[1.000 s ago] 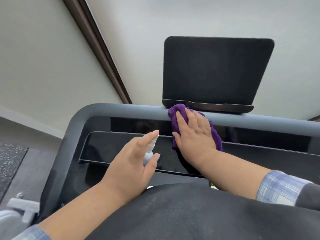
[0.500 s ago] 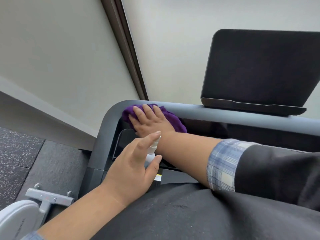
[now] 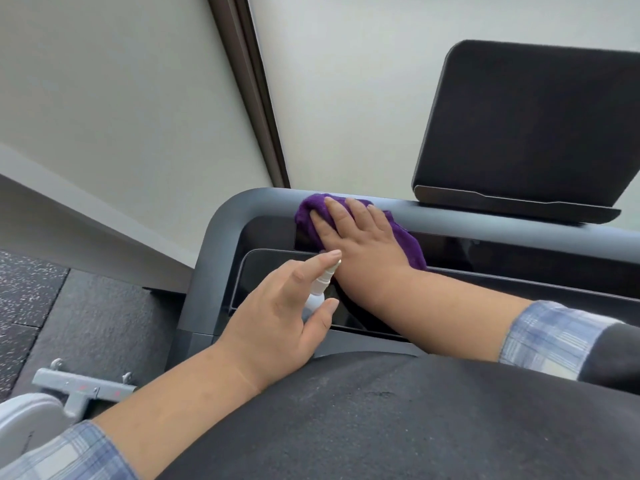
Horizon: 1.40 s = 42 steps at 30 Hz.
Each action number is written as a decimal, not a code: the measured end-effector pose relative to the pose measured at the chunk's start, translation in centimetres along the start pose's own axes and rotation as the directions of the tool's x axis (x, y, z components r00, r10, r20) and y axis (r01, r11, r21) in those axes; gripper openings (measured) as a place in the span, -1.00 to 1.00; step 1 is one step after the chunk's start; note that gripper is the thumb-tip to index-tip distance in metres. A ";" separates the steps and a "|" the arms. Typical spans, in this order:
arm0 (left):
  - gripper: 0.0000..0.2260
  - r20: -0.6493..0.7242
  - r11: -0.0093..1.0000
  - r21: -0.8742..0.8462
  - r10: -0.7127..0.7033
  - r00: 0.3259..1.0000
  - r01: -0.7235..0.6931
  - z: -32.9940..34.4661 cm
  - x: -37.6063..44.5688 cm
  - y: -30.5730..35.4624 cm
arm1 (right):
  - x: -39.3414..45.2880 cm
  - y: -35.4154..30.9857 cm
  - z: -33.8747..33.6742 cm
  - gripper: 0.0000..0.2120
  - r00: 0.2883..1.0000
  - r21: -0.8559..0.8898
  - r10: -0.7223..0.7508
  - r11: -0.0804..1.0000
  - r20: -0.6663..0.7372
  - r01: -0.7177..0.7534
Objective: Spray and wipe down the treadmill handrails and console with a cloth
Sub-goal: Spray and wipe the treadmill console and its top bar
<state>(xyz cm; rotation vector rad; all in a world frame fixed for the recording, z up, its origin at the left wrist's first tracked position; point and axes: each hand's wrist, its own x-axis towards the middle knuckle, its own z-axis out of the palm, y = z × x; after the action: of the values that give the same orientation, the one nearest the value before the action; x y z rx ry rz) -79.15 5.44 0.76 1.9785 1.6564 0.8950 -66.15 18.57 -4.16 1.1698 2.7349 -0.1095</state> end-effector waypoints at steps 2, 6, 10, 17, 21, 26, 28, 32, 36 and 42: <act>-0.51 -0.013 1.000 0.003 -0.015 1.000 0.015 -0.4 -0.5 -0.5 | 1.5 -1.6 -0.3 -0.19 0.998 -0.033 -0.063 0.997 0.012 0.063; -0.52 -0.051 0.998 -0.018 -0.069 0.996 0.068 -1.3 -1.5 -1.2 | 4.5 -5.6 -0.8 -0.13 0.975 -0.098 -0.221 0.970 0.029 0.222; -0.52 -0.088 0.996 -0.013 -0.086 0.992 0.085 -1.7 -1.7 -1.4 | 4.7 -6.3 -0.9 -0.22 0.956 -0.127 -0.290 0.948 0.042 0.293; -0.51 -0.162 0.993 -0.012 -0.114 0.980 0.114 -0.6 2.0 -0.9 | 0.2 -3.8 -0.8 -0.46 0.936 -0.044 -0.350 0.935 0.041 0.352; -0.51 -0.152 0.998 -0.040 -0.058 0.987 0.053 0.9 4.5 0.4 | -2.9 -0.1 -0.8 -0.47 0.965 -0.041 -0.262 0.964 0.020 0.262; -0.52 -0.043 0.996 -0.060 0.067 0.997 -0.070 3.6 6.6 3.2 | -6.5 5.1 0.3 -0.42 0.999 0.027 -0.005 1.000 0.032 0.004; -0.52 0.016 0.993 -0.070 0.099 0.995 -0.097 4.8 7.3 4.3 | -7.9 7.1 0.7 -0.41 0.995 0.071 0.097 0.993 0.018 -0.098; -0.49 0.129 0.990 -0.083 0.127 0.983 -0.117 7.3 8.1 6.2 | -10.2 10.6 1.3 -0.43 0.964 0.144 0.263 0.956 -0.038 -0.255; -0.50 0.235 0.985 -0.089 0.166 0.958 -0.149 10.0 8.3 8.2 | -12.4 13.5 2.1 -0.43 0.930 0.137 0.359 0.928 -0.084 -0.346; -0.47 0.261 0.985 -0.079 0.169 0.951 -0.153 13.4 9.3 11.1 | -16.9 20.2 3.8 -0.44 0.824 0.194 0.555 0.826 -0.115 -0.529</act>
<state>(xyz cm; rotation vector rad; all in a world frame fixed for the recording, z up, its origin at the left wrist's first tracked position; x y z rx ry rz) -61.09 13.40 0.71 2.1119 1.3215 0.6856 -39.62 19.96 -4.88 2.0427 2.4280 -0.1572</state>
